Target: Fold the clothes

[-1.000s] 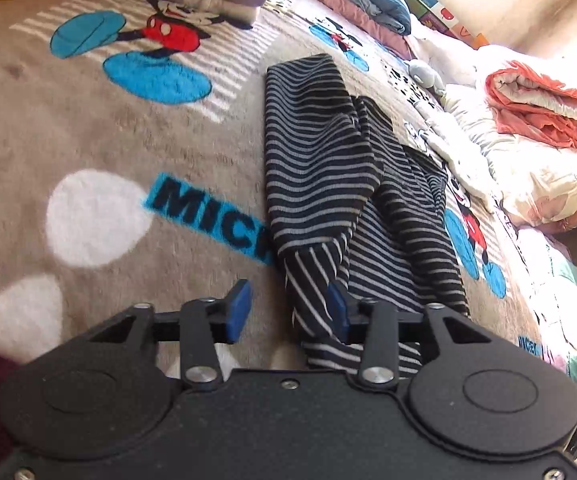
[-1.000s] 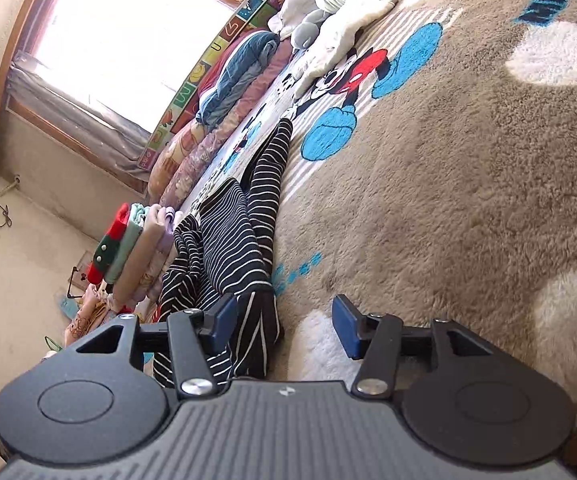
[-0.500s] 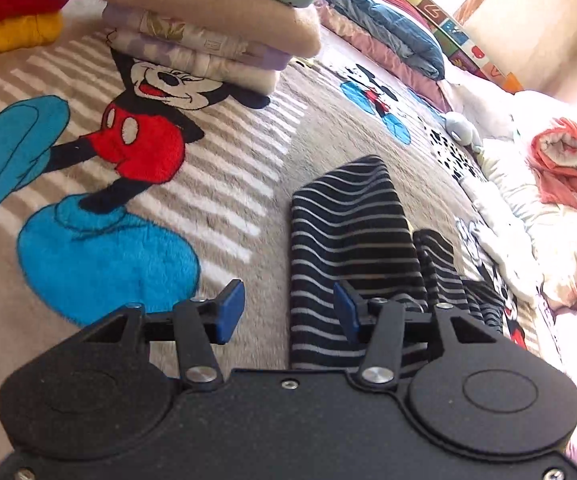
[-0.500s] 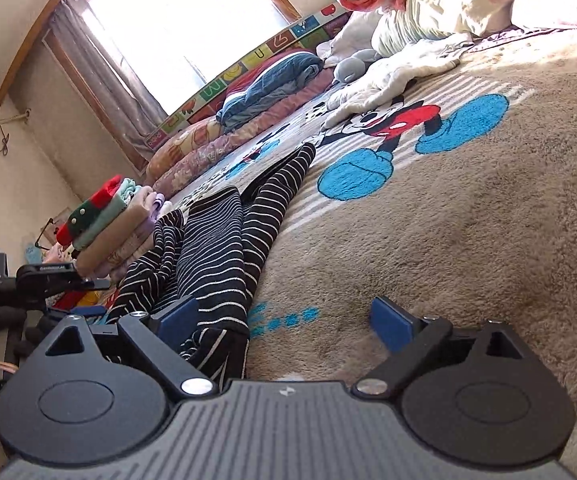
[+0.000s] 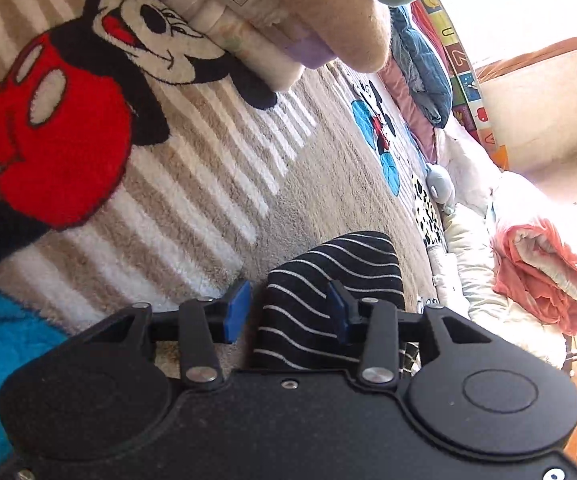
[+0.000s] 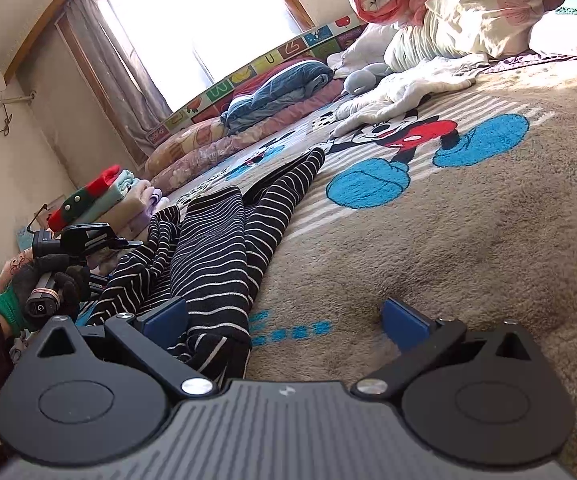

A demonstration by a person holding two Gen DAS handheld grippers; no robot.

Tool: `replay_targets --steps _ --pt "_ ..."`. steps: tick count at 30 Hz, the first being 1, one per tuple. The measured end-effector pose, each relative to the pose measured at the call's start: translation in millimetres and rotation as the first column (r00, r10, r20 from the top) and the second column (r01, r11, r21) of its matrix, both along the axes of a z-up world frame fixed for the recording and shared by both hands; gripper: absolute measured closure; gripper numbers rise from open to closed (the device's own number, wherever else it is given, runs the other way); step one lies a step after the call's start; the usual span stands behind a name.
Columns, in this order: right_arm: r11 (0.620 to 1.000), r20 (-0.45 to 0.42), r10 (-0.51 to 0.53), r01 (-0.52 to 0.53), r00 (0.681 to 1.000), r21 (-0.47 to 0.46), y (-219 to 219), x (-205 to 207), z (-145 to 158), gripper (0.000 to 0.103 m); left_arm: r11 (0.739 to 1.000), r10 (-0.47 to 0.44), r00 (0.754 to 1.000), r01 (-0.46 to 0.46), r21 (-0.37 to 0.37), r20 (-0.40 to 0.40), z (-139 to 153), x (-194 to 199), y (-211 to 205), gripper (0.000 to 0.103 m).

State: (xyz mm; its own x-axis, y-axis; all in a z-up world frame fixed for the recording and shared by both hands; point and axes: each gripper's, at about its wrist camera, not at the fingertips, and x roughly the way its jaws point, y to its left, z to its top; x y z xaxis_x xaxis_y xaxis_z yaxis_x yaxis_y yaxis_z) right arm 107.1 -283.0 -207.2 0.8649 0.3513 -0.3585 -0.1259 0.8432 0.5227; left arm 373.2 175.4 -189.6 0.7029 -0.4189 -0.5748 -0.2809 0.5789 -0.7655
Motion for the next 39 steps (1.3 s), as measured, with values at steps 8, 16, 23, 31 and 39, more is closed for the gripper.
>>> replay_targets --steps 8,16,23,31,39 --pt "1.0 0.004 -0.008 0.008 1.0 -0.011 2 1 0 0.0 0.985 -0.048 0.993 0.029 0.172 0.105 32 -12 -23 0.101" --pt "1.0 0.003 -0.014 0.014 1.0 -0.022 5 0 0 0.0 0.913 -0.103 0.971 0.007 0.408 0.214 91 -61 -20 0.101" --pt "0.999 0.016 -0.013 0.014 1.0 -0.036 6 -2 -1 0.0 0.868 -0.094 0.966 -0.039 0.496 0.241 115 -98 -2 0.101" --pt "1.0 0.047 -0.005 0.006 0.999 -0.022 4 -5 -4 0.0 0.86 -0.042 0.968 -0.091 0.501 0.248 122 -126 26 0.101" --pt "1.0 0.059 -0.002 0.003 0.998 -0.013 3 -7 -5 0.0 0.852 0.013 0.971 -0.136 0.505 0.241 114 -148 61 0.101"
